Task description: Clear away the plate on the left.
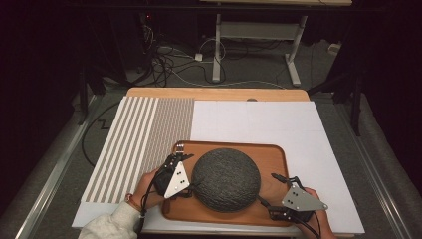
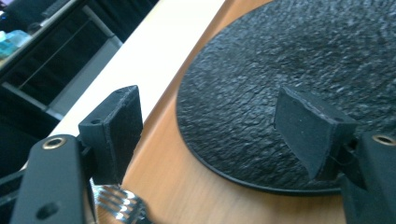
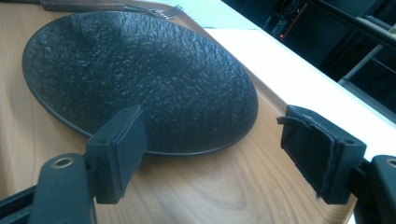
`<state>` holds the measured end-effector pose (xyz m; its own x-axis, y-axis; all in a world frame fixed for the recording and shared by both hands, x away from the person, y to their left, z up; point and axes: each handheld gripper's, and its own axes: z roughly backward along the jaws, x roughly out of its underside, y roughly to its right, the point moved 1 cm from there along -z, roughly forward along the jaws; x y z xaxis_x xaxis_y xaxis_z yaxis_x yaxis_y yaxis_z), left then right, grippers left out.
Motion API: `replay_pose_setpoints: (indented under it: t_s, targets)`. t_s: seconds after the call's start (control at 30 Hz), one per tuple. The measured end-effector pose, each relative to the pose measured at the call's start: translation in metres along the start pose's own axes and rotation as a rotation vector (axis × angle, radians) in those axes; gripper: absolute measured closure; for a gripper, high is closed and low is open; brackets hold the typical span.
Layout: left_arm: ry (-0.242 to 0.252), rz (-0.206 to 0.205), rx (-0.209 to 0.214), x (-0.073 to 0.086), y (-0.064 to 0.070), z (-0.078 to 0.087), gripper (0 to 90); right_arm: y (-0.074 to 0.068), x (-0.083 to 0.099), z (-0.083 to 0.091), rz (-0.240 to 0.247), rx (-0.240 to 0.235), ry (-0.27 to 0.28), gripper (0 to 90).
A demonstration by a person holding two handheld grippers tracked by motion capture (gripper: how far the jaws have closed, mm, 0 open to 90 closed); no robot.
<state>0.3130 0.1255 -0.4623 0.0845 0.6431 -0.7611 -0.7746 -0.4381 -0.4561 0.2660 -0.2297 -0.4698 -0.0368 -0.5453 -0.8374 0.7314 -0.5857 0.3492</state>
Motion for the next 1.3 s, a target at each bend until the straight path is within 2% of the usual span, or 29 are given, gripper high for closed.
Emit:
replay_pose_setpoints:
  t_s: [0.1,0.37,0.73,0.87,1.3]
  targets:
    - [-0.004,0.007,-0.018,0.001,-0.003,0.003,21.1,-0.001,-0.001,0.0,0.002,0.009,0.003,22.0]
    - [0.001,0.011,-0.03,0.003,-0.008,0.01,20.8,-0.002,-0.002,0.0,-0.001,0.016,0.01,21.0]
    - [-0.004,0.013,-0.068,0.007,-0.015,0.022,20.2,-0.004,-0.004,0.002,0.007,0.023,0.015,20.7]
    - [-0.022,-0.005,-0.085,0.01,-0.015,0.027,20.1,-0.005,-0.005,0.002,0.01,0.025,0.017,20.6]
    - [-0.039,-0.019,-0.092,0.019,-0.013,0.038,19.7,-0.003,-0.005,0.004,0.006,0.037,0.019,20.7]
